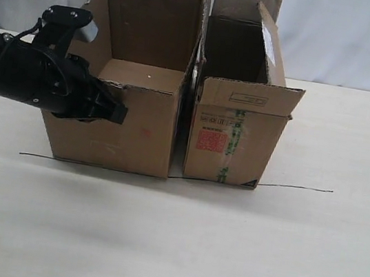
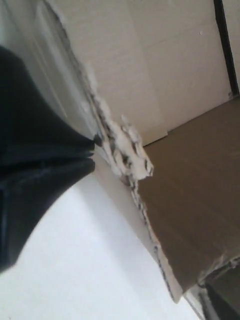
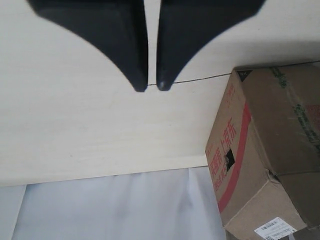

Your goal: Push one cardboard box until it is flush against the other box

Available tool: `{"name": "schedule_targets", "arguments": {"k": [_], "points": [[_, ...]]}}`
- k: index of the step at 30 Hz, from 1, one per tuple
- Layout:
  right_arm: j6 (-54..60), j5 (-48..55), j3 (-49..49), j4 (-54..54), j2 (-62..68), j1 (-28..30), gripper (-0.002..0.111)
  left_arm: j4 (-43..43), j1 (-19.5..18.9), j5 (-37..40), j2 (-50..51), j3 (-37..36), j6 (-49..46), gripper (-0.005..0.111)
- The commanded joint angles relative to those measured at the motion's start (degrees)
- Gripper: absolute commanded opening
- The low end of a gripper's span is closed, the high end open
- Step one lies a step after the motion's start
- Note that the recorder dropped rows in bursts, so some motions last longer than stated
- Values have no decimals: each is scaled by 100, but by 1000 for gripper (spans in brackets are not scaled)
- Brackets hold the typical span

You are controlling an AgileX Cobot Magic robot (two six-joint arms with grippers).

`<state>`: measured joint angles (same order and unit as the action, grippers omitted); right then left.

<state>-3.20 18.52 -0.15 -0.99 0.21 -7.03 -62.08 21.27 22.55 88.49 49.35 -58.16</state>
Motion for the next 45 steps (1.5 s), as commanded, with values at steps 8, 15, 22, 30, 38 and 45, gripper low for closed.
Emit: {"name": "schedule_targets", "arguments": {"k": [8, 15, 22, 30, 38, 45], "points": [[28, -5, 15, -6, -21, 31, 5, -237, 9, 761, 195, 520, -46, 0], [28, -5, 15, -6, -21, 31, 5, 371, -592, 1086, -1388, 978, 292, 0], [28, -5, 15, -6, -21, 31, 5, 573, -3080, 1010, -340, 1107, 491, 0], [28, -5, 15, -6, -21, 31, 5, -686, -3119, 2273, 2109, 2049, -331, 0], [28, -5, 15, -6, -21, 31, 5, -964, -2705, 2189, 2422, 2132, -622, 0], [28, -5, 15, -6, -21, 31, 5, -1030, -2705, 2148, 2422, 2132, -646, 0]]}}
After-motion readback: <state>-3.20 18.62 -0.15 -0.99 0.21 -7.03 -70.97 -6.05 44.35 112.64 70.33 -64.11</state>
